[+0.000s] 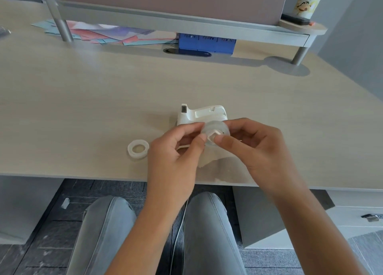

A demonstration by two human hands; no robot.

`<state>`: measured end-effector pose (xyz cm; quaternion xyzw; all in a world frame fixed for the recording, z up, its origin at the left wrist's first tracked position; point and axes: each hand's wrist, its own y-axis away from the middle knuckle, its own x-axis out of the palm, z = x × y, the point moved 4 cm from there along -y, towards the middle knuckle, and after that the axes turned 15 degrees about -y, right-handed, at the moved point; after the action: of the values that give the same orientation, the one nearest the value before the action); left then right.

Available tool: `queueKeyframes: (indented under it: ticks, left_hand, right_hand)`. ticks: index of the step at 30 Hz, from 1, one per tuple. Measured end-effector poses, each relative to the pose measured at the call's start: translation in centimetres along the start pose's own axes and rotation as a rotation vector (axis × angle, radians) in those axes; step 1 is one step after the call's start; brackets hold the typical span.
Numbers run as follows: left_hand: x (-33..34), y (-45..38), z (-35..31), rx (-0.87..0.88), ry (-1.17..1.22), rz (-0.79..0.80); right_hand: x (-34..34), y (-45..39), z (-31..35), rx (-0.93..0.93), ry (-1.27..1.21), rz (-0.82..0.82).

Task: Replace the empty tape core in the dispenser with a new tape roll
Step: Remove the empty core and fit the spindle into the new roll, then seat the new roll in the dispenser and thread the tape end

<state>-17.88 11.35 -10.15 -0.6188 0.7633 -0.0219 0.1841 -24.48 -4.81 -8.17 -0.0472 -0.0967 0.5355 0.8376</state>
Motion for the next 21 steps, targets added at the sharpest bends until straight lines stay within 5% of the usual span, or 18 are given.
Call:
queueKeyframes:
  ticks: [5,12,21]
  left_hand:
    - [1.0,-0.2,0.1,0.217,-0.362,-0.082]
    - [3.3,0.6,0.7,0.409,-0.778,0.058]
    - [3.5,0.6,0.8,0.415,-0.885,0.085]
  right_hand:
    - [-1.5,-3.9,0.9,-0.13,0.172,-0.077]
    - [-1.6,-8.2,1.2,-0.109,0.381,0.043]
    - [-1.4,-8.5,0.7,-0.108,0.462,0.156]
